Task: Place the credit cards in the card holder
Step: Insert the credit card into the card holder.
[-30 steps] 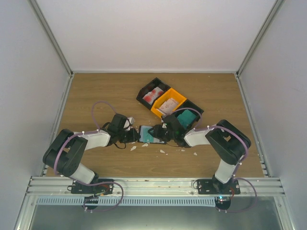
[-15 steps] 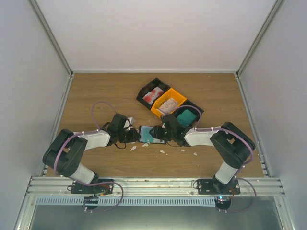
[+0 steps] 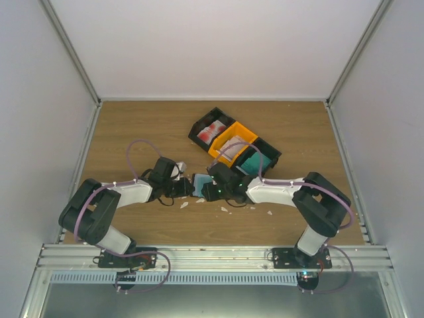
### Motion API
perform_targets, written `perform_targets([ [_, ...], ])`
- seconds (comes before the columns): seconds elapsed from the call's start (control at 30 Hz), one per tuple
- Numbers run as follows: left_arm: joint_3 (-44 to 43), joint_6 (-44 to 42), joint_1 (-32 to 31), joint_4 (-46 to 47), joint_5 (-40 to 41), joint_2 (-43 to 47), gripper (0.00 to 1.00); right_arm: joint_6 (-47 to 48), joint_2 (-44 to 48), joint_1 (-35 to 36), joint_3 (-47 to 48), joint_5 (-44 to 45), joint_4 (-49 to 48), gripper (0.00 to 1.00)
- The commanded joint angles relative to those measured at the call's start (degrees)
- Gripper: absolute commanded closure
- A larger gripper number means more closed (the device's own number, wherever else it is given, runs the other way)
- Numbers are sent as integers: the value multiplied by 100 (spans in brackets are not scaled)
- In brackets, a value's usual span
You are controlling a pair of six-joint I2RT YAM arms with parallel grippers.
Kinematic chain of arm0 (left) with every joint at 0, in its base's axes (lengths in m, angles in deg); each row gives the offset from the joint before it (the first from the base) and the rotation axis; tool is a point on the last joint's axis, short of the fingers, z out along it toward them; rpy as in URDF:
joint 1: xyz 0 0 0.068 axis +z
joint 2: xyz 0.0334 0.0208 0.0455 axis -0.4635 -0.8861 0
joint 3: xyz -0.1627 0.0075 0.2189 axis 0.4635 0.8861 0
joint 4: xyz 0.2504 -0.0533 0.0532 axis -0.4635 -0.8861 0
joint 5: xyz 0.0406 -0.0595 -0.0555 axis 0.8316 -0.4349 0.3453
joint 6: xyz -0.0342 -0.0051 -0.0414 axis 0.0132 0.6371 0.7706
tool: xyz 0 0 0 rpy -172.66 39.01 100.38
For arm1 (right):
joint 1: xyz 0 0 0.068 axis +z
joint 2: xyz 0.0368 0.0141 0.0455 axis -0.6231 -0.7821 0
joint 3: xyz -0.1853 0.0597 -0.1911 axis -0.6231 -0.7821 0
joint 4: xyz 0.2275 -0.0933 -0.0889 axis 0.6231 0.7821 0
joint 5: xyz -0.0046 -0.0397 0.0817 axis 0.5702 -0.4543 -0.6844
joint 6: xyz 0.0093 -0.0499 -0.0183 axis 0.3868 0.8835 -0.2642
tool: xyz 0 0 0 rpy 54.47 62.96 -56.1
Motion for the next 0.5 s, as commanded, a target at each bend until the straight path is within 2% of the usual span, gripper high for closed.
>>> perform_targets([
  [0.0, 17, -89, -32, -52, -56, 47, 78, 341, -202, 119, 177, 626, 660, 52],
  [0.47, -2, -75, -33, -44, -102, 13, 78, 449, -514, 245, 302, 40, 348, 53],
])
